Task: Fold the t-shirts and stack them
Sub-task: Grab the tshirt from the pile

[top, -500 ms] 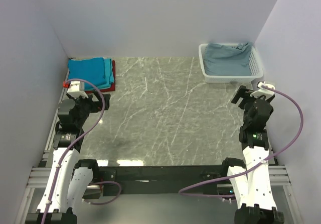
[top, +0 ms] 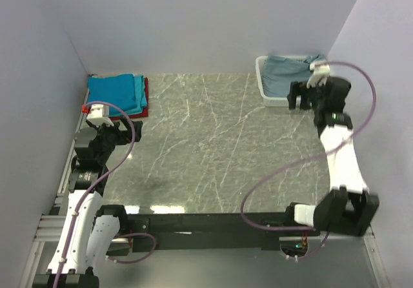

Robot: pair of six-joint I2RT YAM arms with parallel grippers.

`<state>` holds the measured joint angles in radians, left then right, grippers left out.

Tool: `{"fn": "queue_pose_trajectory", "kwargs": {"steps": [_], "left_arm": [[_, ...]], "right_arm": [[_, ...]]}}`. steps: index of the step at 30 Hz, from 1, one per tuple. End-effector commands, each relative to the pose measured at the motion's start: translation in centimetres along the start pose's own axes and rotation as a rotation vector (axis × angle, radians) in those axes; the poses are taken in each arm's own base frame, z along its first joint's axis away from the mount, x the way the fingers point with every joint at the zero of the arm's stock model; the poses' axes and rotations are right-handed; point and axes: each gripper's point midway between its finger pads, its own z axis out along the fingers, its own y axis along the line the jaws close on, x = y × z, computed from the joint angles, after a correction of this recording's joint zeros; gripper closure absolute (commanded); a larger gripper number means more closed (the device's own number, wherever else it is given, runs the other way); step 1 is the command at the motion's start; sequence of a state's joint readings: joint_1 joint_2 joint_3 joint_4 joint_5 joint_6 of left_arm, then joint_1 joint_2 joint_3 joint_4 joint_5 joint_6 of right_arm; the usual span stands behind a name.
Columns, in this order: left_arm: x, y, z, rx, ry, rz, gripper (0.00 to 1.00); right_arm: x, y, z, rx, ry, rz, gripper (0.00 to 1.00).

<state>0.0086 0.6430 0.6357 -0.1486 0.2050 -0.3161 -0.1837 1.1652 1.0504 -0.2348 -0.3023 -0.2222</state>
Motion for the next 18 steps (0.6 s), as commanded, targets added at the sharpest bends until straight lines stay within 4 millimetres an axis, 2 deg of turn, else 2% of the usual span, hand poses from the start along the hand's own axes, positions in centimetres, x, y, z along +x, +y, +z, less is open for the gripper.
{"fn": "queue_pose_trajectory", "kwargs": {"steps": [1, 2, 3, 4, 5, 6, 7, 8, 9, 10, 11, 12, 13, 14, 15, 16, 18], "left_arm": [[-0.7, -1.2, -0.3, 0.043, -0.011, 0.023, 0.0], [-0.7, -1.2, -0.3, 0.038, -0.011, 0.024, 0.01], [-0.6, -1.0, -0.1, 0.033, -0.005, 0.023, 0.01], [-0.5, -1.0, -0.1, 0.03, -0.001, 0.028, 0.01], [-0.4, -0.9, -0.1, 0.028, 0.002, 0.027, 0.01], [-0.3, -0.9, 0.1, 0.026, 0.009, 0.028, 0.0], [-0.3, -0.8, 0.1, 0.023, 0.013, 0.031, 0.01], [-0.2, -0.7, 0.2, 0.017, 0.017, 0.032, 0.01], [0.0, -0.5, 0.5, 0.013, 0.027, 0.03, 0.0], [0.1, -0.5, 0.6, 0.011, 0.033, 0.032, 0.0], [0.3, -0.4, 0.7, 0.007, 0.04, 0.032, 0.01], [0.6, -0.2, 0.9, 0.005, 0.054, 0.03, 0.0], [0.7, -0.1, 1.0, -0.002, 0.057, 0.033, 0.01], [0.9, 0.1, 1.2, -0.009, 0.069, 0.032, 0.0], [1.1, 0.2, 1.3, -0.015, 0.074, 0.031, 0.01], [1.1, 0.4, 1.4, -0.02, 0.076, 0.035, 0.0], [1.4, 0.7, 1.5, -0.035, 0.086, 0.036, 0.0]], "right_arm": [[-0.2, -0.4, 4.5, -0.087, 0.106, 0.019, 0.12], [-2.2, -1.1, 5.5, -0.081, 0.086, 0.016, 0.13], [-1.8, -1.5, 6.6, -0.076, 0.117, 0.028, 0.14], [0.3, -1.9, 9.2, -0.083, 0.184, 0.047, 0.14], [-1.1, -2.9, 10.3, -0.061, 0.166, 0.04, 0.15], [-1.0, -3.9, 11.4, -0.02, 0.175, 0.046, 0.15], [0.8, -4.7, 13.6, -0.006, 0.221, 0.053, 0.15], [-0.8, -5.7, 14.7, 0.022, 0.192, 0.041, 0.18], [-0.7, -6.7, 15.7, 0.062, 0.202, 0.039, 0.19], [1.6, -7.3, 18.0, 0.075, 0.256, 0.043, 0.22], [-1.1, -8.5, 18.9, 0.103, 0.205, 0.02, 0.23], [1.0, -9.0, 20.9, 0.104, 0.251, 0.015, 0.23], [0.7, -9.9, 21.6, 0.136, 0.247, -0.009, 0.23], [-0.9, -10.8, 22.3, 0.154, 0.21, -0.067, 0.23], [-1.5, -11.7, 23.0, 0.173, 0.181, -0.109, 0.23], [-0.5, -12.3, 24.2, 0.189, 0.193, -0.156, 0.23], [-0.7, -13.6, 25.8, 0.219, 0.162, -0.295, 0.21]]}}
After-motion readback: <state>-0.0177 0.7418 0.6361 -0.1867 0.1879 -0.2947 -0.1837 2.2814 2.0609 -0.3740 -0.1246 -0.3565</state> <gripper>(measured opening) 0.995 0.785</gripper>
